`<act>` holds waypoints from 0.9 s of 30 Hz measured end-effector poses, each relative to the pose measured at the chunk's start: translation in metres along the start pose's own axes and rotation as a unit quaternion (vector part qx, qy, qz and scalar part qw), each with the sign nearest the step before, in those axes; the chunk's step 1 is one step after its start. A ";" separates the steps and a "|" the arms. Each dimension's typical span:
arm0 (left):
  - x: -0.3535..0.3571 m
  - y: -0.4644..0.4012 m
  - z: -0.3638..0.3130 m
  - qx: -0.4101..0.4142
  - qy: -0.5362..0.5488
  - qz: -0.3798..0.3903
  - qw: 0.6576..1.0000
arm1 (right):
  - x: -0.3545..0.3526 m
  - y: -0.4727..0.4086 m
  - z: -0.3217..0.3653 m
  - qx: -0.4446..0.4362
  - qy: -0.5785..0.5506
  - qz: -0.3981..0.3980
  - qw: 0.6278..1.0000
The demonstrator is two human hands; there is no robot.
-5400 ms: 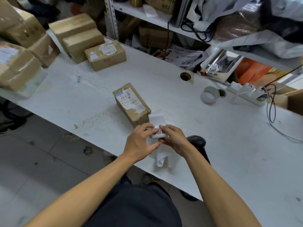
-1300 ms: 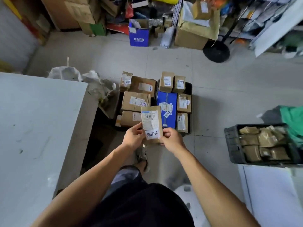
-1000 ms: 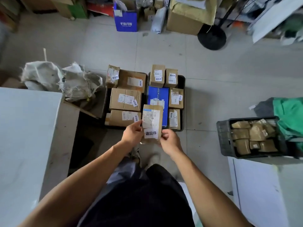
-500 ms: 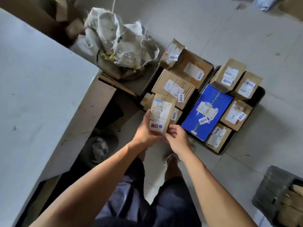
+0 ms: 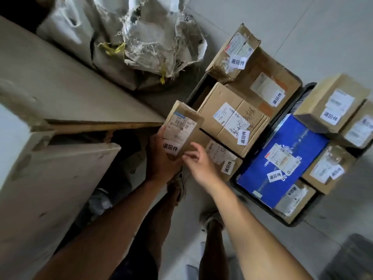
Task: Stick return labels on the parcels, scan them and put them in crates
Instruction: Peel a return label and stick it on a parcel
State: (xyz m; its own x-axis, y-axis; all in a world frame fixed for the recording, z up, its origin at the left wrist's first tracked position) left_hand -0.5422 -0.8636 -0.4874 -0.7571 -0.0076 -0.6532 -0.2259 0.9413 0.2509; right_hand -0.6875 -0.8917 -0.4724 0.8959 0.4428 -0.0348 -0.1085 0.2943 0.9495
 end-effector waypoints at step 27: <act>0.044 -0.055 0.100 -0.068 -0.042 0.173 0.982 | -0.015 -0.026 -0.056 0.129 0.055 -0.022 0.990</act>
State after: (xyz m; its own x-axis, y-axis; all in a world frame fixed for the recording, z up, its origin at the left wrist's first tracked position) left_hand -0.5019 -0.8817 -0.6007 -0.7508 0.3380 -0.5675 -0.0489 0.8284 0.5580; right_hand -0.7224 -0.8588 -0.5139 0.8434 0.5282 -0.0982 0.0557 0.0958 0.9938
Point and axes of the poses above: each hand's wrist, its own y-axis away from the middle knuckle, its own x-axis out of the palm, z = x × y, the point moved 3 cm from there along -y, towards the middle knuckle, and after that the axes turned 15 degrees about x, right-handed, at the moved point
